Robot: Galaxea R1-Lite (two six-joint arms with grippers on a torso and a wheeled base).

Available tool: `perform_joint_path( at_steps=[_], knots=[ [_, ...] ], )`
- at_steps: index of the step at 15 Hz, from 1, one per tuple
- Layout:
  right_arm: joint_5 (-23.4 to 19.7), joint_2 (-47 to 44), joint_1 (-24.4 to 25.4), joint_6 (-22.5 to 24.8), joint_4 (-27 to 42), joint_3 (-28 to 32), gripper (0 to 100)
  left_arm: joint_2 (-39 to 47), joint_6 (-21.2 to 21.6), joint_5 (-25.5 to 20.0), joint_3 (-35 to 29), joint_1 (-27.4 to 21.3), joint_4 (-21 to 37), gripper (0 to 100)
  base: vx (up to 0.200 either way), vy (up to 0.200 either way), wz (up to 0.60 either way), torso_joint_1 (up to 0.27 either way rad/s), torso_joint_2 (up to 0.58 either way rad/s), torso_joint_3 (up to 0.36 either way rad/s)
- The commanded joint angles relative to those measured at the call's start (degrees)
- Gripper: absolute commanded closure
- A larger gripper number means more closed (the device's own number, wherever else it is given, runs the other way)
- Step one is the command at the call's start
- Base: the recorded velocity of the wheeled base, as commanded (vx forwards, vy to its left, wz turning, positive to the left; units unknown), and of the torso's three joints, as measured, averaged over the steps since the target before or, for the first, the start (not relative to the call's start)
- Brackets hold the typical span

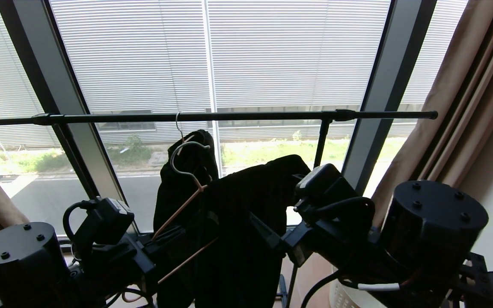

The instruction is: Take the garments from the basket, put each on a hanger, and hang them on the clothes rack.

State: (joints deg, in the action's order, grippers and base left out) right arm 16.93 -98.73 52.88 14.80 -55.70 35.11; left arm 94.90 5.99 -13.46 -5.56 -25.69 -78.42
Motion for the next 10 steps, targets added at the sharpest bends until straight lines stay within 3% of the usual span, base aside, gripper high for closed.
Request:
perform_joint_path(
  at_steps=[1, 2, 3, 6, 7, 10],
  knots=[
    [-8.67, 6.8, -7.27, 6.91, 1.56, -5.23, 0, 1.34, 1.66, -0.08, -0.07, 0.72, 0.02, 100, 0.0, 0.0, 0.0, 0.0, 0.0, 0.0],
    [-11.31, 7.59, -8.59, 7.52, 3.05, -5.75, 0, 1.69, 2.36, -0.16, 0.02, 0.72, 0.02, 100, 0.0, 0.0, 0.0, 0.0, 0.0, 0.0],
    [-16.49, 10.05, -10.96, 9.9, 9.82, -5.75, 0, 2.92, 4.21, -1.48, 0.02, 0.72, 0.02, 100, 0.0, 0.0, 0.0, 0.0, 0.0, 0.0],
    [-27.83, 12.69, -17.81, 18.51, 26.87, 1.28, 0, 4.06, 8.16, -4.38, 0.64, 0.64, 0.02, 100, 0.0, 0.0, 0.0, 0.0, 0.0, 0.0],
    [-34.51, 13.04, -21.86, 23.43, 41.37, 9.36, 0, 4.41, 9.57, -5.26, 1.08, 0.55, 0.02, 100, 0.0, 0.0, 0.0, 0.0, 0.0, 0.0],
    [-41.54, 9.35, -26.25, 35.83, 69.59, 28.35, 0, 4.85, 10.01, -7.2, 1.52, 0.2, -0.06, 100, 0.0, 0.0, 0.0, 0.0, 0.0, 0.0]
  ],
)
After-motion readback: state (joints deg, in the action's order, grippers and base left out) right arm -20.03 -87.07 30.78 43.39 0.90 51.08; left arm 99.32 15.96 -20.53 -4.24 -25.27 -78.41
